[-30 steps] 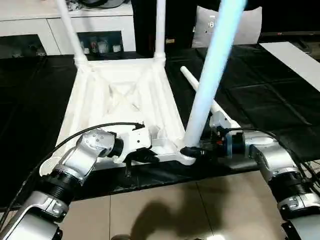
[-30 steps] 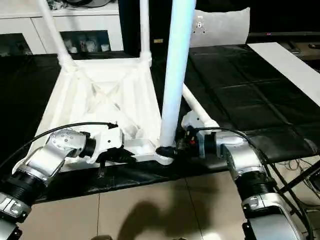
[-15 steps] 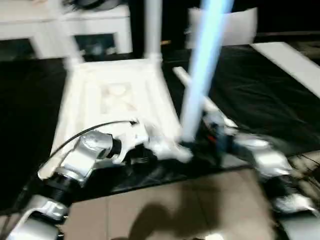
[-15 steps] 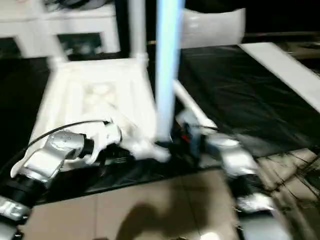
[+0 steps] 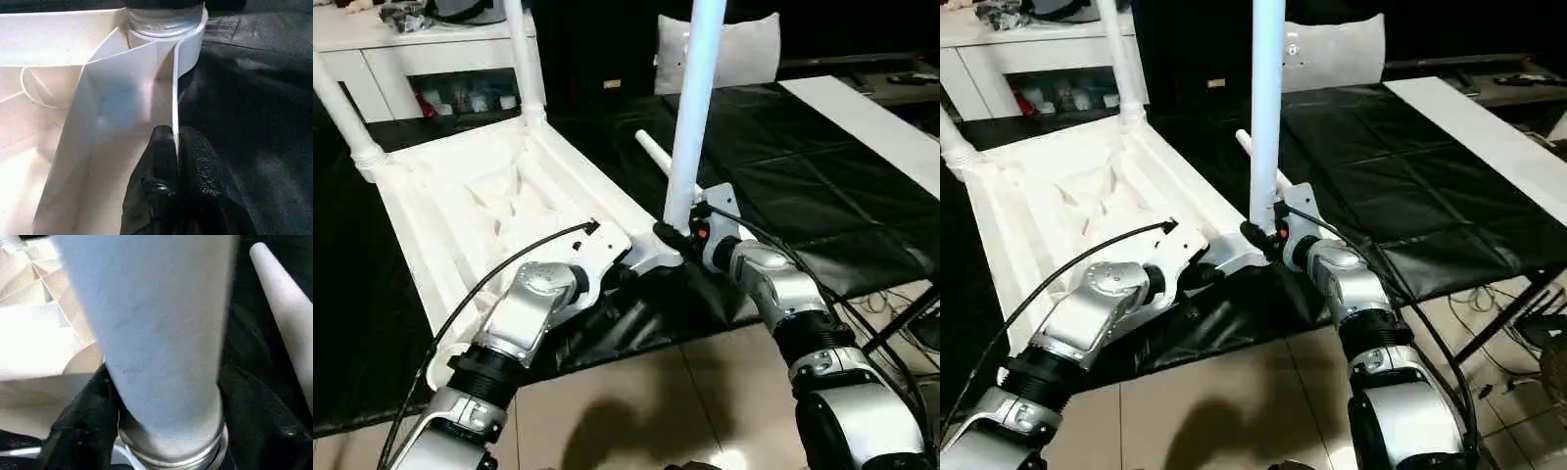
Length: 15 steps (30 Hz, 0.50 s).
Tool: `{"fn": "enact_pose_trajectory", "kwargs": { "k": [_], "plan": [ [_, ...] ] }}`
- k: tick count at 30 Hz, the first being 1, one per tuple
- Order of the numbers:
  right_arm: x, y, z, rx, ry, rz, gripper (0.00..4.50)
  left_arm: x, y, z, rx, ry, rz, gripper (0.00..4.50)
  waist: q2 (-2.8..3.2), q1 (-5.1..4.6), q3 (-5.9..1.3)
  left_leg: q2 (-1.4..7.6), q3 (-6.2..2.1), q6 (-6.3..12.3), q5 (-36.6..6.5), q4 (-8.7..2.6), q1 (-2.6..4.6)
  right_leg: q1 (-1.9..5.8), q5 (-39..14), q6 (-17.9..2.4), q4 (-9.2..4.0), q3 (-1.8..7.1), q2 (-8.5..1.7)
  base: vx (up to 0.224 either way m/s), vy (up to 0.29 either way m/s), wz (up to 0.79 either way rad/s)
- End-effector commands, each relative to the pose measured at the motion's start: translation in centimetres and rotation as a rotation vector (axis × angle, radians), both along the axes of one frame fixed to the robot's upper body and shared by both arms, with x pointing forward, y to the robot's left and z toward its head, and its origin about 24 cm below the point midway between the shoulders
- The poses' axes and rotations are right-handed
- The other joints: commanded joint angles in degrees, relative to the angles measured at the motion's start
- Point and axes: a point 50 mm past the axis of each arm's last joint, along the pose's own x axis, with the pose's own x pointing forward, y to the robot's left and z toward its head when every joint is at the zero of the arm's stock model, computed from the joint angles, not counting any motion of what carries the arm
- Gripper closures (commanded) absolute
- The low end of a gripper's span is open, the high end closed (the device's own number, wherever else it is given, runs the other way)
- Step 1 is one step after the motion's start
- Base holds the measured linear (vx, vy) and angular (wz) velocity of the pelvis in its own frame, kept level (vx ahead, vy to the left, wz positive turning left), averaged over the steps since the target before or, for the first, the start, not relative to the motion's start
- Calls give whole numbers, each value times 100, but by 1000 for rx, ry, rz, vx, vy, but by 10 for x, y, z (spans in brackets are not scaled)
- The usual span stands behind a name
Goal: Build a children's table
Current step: Rotate leg to tighten
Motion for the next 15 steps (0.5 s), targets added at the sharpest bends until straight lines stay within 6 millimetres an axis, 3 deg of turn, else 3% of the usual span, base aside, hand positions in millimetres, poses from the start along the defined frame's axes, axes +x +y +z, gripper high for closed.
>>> {"fn": "enact_pose_trajectory", "kwargs": {
  "k": [1,3,9,11,13,14,15],
  "plan": [
    [-7,6,-13,2,55,41,111,4,-8,13,-12,-72,-33,450,-49,38,-355,160,21,503,-693,-383,-115,349,-1930,-933,-464,323,-368,0,0,0],
    [-8,0,-10,16,30,58,88,4,-4,12,0,-75,-47,450,-12,55,-349,170,16,482,-705,-393,-112,351,-1912,-938,-458,324,-369,0,0,0],
    [-12,-15,-4,45,-26,118,40,4,5,10,33,-77,-105,450,-39,81,-360,168,17,521,-693,-391,-121,369,-1804,-915,-450,331,-367,0,0,0],
    [-16,-24,0,50,-55,169,21,4,10,9,47,-77,-139,450,-24,99,-366,166,24,577,-633,-378,-120,375,-1660,-954,-448,336,-363,0,0,0],
    [-21,-36,1,18,-67,226,2,4,16,8,72,-71,-180,450,41,115,-370,159,17,597,-606,-374,-130,387,-1525,-1014,-436,328,-354,0,0,0],
    [-22,-39,2,11,-68,237,2,4,17,7,76,-67,-188,450,3,111,-374,161,21,602,-622,-370,-131,393,-1492,-1018,-432,328,-349,0,0,0],
    [-24,-43,2,7,-71,253,2,3,19,7,87,-66,-212,450,30,127,-379,162,15,602,-606,-371,-129,397,-1457,-1043,-422,328,-354,0,0,0]
  ]
}}
